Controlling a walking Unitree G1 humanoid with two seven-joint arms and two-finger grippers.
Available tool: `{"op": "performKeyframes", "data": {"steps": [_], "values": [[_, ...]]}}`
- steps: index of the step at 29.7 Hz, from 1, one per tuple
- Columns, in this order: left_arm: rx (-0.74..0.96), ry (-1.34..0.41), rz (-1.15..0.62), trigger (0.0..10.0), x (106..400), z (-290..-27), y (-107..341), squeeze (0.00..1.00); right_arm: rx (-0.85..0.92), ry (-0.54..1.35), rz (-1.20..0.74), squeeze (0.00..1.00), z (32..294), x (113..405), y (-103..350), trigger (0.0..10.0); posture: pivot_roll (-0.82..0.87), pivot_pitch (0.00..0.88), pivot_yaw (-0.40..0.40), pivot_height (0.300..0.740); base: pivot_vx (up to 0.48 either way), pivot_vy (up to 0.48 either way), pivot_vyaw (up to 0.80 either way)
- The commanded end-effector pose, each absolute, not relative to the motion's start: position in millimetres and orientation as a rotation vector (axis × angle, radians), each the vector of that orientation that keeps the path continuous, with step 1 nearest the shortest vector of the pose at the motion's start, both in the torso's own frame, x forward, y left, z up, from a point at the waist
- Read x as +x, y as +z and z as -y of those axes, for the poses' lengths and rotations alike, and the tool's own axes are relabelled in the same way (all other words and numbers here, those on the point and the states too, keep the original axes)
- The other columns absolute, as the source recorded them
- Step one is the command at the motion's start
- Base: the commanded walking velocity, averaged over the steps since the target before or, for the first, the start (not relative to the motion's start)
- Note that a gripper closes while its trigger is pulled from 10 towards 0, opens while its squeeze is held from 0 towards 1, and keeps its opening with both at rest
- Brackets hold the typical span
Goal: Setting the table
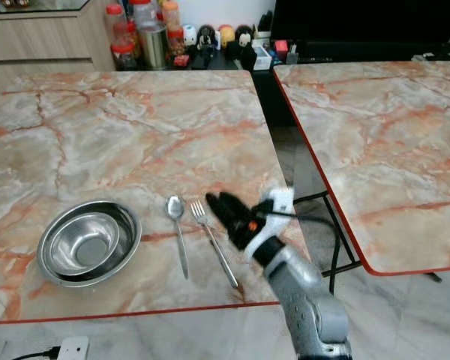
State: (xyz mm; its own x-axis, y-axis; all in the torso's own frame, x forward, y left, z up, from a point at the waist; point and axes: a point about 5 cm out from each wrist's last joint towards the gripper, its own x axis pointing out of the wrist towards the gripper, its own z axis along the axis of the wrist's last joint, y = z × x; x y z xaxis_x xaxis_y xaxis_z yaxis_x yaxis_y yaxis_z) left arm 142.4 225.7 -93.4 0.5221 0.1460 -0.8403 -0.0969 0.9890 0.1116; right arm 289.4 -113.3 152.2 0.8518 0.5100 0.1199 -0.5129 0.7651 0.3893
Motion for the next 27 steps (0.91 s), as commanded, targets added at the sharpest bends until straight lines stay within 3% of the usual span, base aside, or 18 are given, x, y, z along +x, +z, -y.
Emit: {"op": "performKeyframes", "data": {"steps": [1,2,7,12,27], "values": [[0.042,0.141,-1.077,10.0,125,-221,-101,0.00,0.361,0.397,0.035,0.00,126,299,150,10.0,-0.08,0.089,-0.020,0.740,0.000,0.000,0.00],[0.043,0.147,-1.069,10.0,127,-223,-100,0.00,0.278,0.292,0.057,0.00,134,307,148,10.0,-0.08,0.089,-0.020,0.740,0.000,0.000,0.00],[0.044,0.149,-1.066,10.0,128,-225,-99,0.00,0.128,0.215,0.067,0.00,137,312,141,10.0,-0.08,0.077,-0.024,0.740,0.000,0.000,0.00],[0.052,0.145,-1.051,10.0,131,-225,-98,0.00,0.107,0.124,0.065,0.00,137,315,129,10.0,-0.07,0.069,-0.025,0.740,0.000,0.000,0.00],[0.048,0.112,-0.927,10.0,160,-204,-89,0.00,-0.053,0.171,0.172,0.00,117,319,132,10.0,-0.07,0.044,-0.040,0.740,0.000,-0.464,0.00]]}}
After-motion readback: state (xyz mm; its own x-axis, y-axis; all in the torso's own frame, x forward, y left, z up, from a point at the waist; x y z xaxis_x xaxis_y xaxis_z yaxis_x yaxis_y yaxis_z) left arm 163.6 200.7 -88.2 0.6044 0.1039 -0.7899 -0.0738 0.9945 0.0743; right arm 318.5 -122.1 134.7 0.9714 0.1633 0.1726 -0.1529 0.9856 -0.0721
